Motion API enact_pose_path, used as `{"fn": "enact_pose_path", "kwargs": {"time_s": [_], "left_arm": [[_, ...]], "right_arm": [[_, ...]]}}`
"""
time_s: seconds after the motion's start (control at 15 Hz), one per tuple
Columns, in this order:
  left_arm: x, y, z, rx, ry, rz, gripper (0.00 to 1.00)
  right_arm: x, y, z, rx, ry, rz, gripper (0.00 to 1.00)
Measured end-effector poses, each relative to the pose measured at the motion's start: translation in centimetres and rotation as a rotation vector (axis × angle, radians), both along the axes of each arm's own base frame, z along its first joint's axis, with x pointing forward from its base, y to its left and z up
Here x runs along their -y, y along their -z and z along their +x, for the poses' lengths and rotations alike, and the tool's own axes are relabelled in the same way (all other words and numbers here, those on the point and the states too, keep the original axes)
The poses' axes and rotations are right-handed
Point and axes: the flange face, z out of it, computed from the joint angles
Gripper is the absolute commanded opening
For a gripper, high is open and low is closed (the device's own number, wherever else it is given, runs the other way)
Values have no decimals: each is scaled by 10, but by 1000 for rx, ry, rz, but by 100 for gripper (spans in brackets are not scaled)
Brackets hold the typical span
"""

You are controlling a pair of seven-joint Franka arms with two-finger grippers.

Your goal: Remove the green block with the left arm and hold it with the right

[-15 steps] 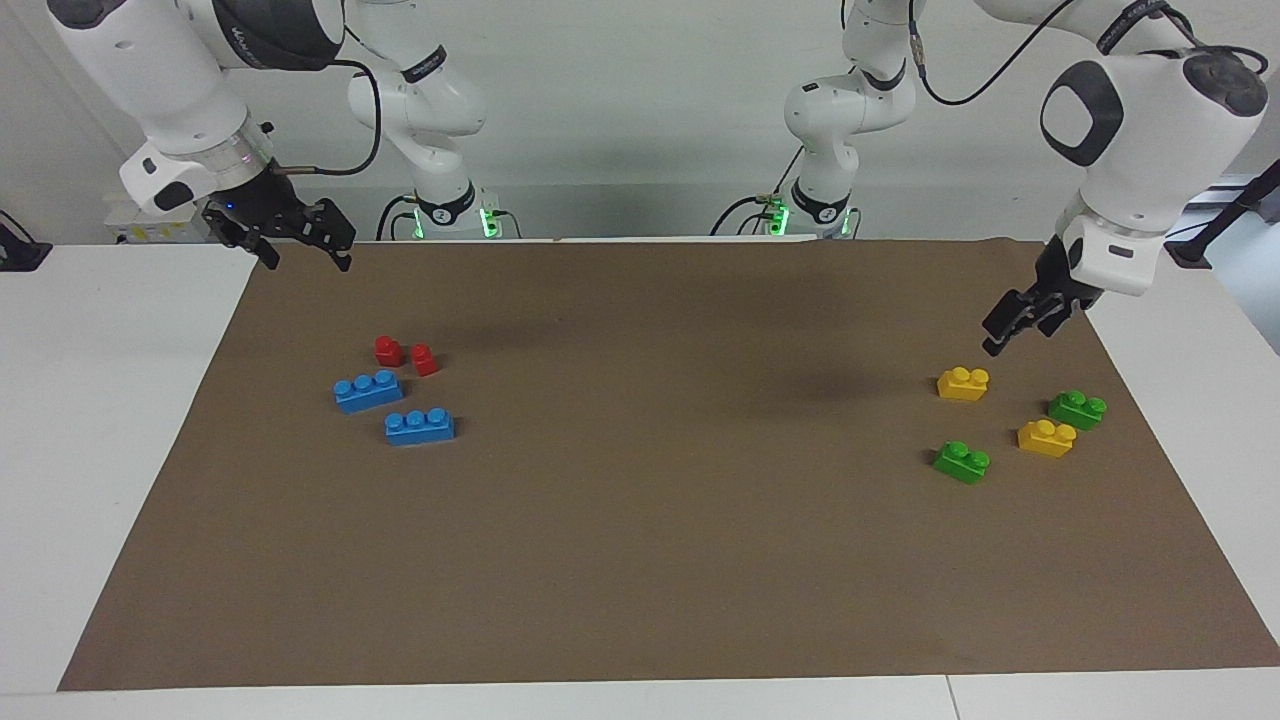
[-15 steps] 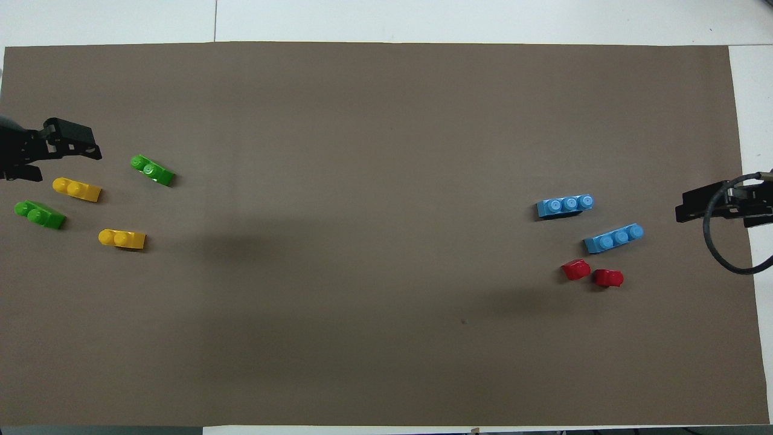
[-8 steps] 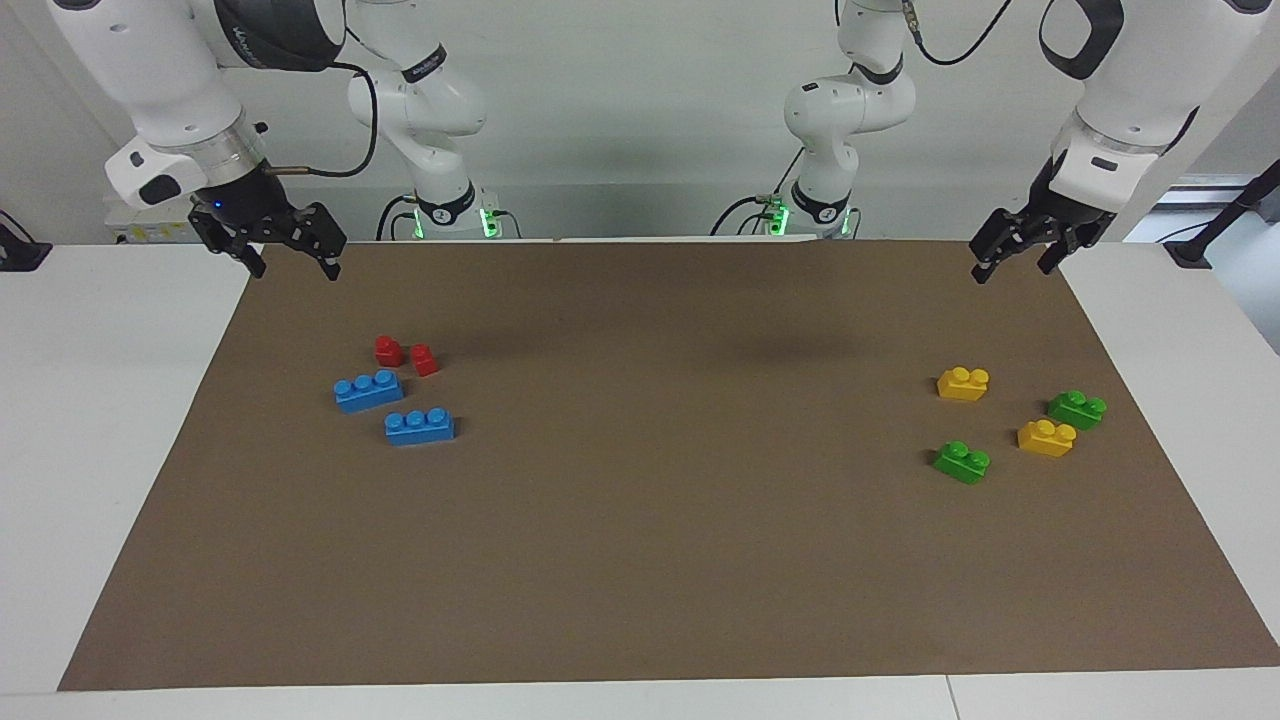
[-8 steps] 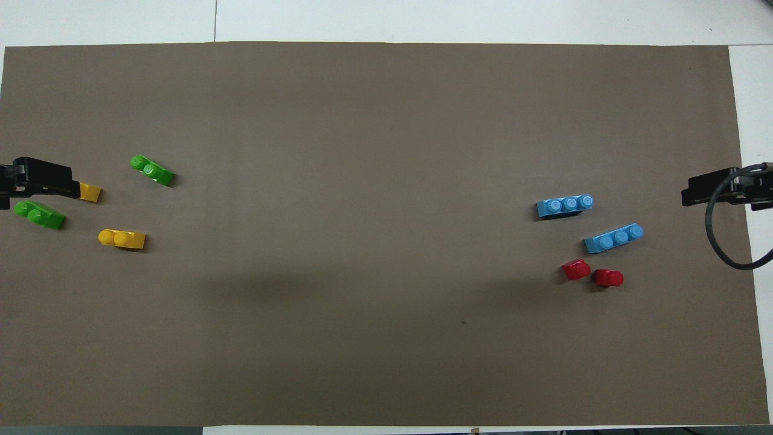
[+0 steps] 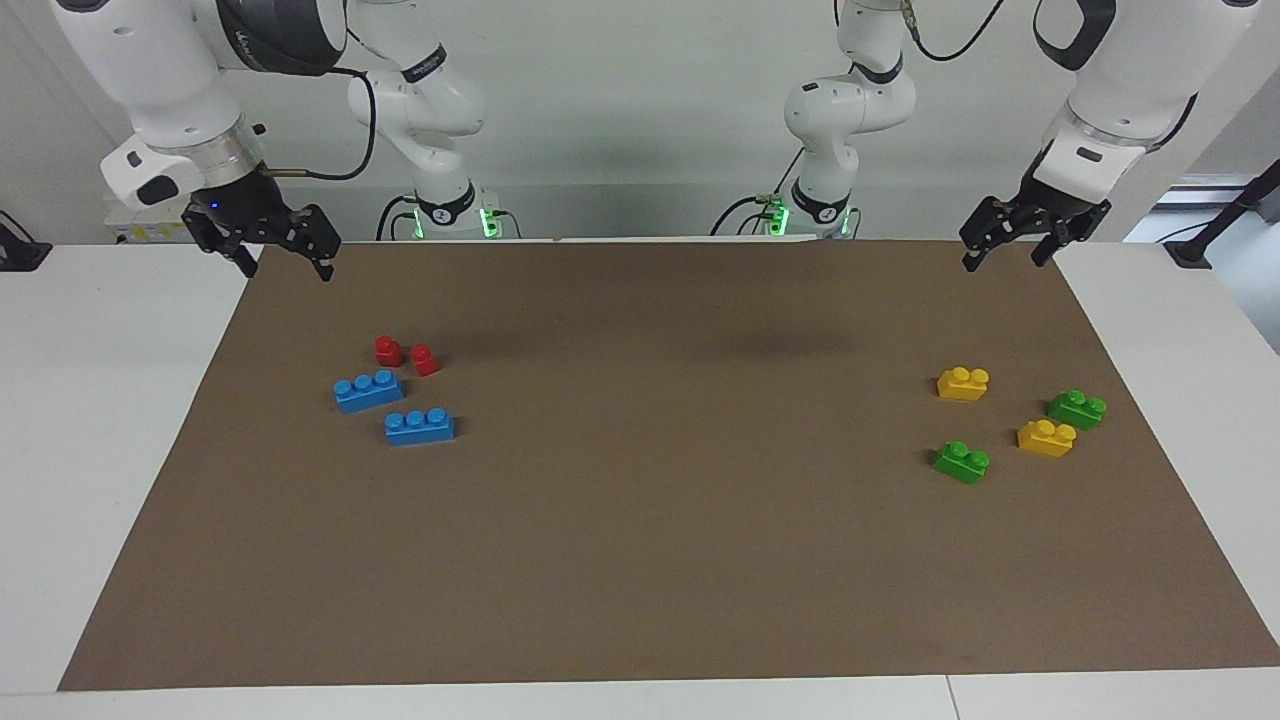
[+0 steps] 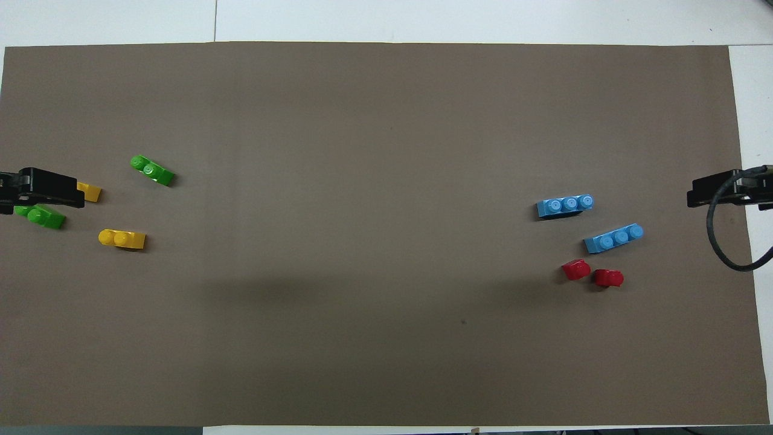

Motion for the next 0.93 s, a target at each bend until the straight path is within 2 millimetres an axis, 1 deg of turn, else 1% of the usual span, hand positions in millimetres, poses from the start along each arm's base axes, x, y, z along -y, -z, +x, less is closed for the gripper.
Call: {"fn": "enact_pose_path", "kwargs": {"time_s": [0.93], "left_arm": [[0,0,0,-1,1,0,100]], "right_arm": [[0,1,0,-1,-19,0,100]]}}
